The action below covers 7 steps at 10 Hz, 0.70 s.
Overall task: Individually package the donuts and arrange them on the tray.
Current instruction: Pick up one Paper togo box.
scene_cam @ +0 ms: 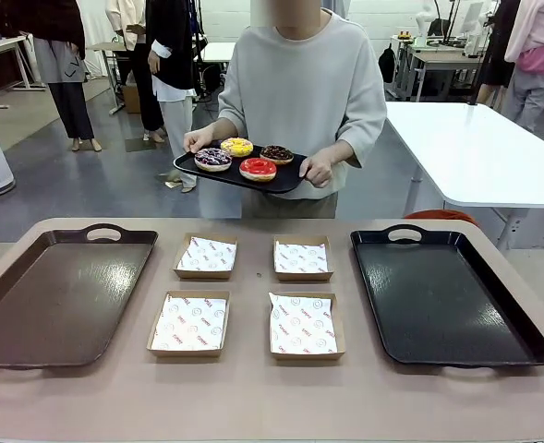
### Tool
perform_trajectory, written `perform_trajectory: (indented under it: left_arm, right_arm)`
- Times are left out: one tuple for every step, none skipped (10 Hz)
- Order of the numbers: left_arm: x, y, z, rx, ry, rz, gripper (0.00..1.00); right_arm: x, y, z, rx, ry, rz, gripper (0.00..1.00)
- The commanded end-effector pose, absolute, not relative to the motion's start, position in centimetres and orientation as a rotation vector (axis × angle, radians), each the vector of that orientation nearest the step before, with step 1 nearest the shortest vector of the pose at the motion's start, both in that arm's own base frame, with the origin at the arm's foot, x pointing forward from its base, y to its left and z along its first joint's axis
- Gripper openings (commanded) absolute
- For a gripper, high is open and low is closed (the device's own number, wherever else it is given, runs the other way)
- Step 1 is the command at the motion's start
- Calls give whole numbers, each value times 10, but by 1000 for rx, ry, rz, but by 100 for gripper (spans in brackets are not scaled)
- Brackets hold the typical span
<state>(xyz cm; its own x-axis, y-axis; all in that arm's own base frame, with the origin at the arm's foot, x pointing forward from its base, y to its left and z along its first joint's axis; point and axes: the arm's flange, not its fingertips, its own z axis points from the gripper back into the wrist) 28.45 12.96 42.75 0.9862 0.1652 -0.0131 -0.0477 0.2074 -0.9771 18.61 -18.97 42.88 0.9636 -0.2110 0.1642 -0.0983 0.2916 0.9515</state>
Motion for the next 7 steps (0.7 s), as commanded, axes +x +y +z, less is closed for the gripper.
perform_trajectory:
  left_arm:
    - [284,137,427,-1313,-141,111,100]
    - [281,127,434,-1272,-155,44,100]
    - [285,132,426,-1345,-112,143,100]
    - [285,132,426,-1345,-112,143,100]
    - [285,132,426,-1345,-112,143,100]
    - [285,132,426,-1345,-112,143,100]
    - [285,132,426,-1345,-112,143,100]
  right_arm:
    - [186,-189,433,1252,-278,-65,100]
    - [186,-190,429,1278,-280,-76,100]
    - [186,-190,429,1278,-280,-76,100]
    - [186,-190,429,1278,-280,-76,100]
    - [186,-190,429,1278,-280,-76,100]
    - [186,-190,429,1278,-280,-76,100]
    - [186,-190,429,1278,-280,-76,100]
